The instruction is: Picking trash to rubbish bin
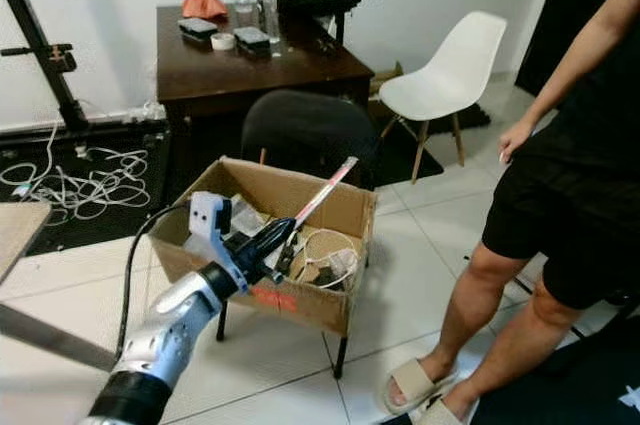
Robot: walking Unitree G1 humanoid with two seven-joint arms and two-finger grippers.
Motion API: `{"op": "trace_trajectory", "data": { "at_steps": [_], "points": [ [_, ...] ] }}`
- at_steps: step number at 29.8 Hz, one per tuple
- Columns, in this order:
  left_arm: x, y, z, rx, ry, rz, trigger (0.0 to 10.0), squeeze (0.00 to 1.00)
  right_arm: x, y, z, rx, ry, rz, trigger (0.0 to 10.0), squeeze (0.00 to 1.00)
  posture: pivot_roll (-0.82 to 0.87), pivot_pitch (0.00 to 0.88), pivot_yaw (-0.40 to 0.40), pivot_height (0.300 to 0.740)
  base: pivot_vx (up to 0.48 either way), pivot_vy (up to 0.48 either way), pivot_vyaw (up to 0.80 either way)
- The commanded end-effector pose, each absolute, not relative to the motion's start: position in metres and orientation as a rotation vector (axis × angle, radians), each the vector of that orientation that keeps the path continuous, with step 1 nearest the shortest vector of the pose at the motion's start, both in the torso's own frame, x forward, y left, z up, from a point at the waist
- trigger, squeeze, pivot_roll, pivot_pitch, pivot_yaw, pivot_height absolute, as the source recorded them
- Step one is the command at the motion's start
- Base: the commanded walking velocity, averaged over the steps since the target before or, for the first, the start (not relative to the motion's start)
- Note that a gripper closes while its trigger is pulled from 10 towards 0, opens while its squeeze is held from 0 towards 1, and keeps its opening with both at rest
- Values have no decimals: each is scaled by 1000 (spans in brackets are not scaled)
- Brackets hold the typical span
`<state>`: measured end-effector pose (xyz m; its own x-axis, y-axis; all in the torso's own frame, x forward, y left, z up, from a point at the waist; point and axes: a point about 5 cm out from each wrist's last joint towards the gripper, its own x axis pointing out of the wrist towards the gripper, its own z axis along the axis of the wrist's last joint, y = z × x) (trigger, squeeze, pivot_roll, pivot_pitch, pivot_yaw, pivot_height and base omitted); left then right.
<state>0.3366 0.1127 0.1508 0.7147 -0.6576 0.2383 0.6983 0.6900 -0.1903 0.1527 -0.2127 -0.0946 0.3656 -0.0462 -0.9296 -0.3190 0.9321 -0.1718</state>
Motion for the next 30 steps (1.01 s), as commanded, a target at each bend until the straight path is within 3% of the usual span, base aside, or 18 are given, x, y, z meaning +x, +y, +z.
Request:
{"op": "trace_trajectory", "data": {
  "at_steps": [1, 22, 30],
  "points": [
    [333, 110, 145, -278, -149, -761, 10000, 0, 146, -214, -97, -358, 1206, 185, 10000, 0, -153, 147, 35, 740, 0, 0, 0],
    [330, 105, 143, -293, -152, -784, 10000, 0, 143, -218, -97, -369, 1212, 179, 10000, 0, -165, 156, 26, 740, 261, 0, 0],
    [328, 102, 142, -295, -150, -798, 10000, 0, 142, -219, -97, -355, 1215, 169, 10000, 0, -166, 160, 26, 740, 330, 0, -797]
  ]
}}
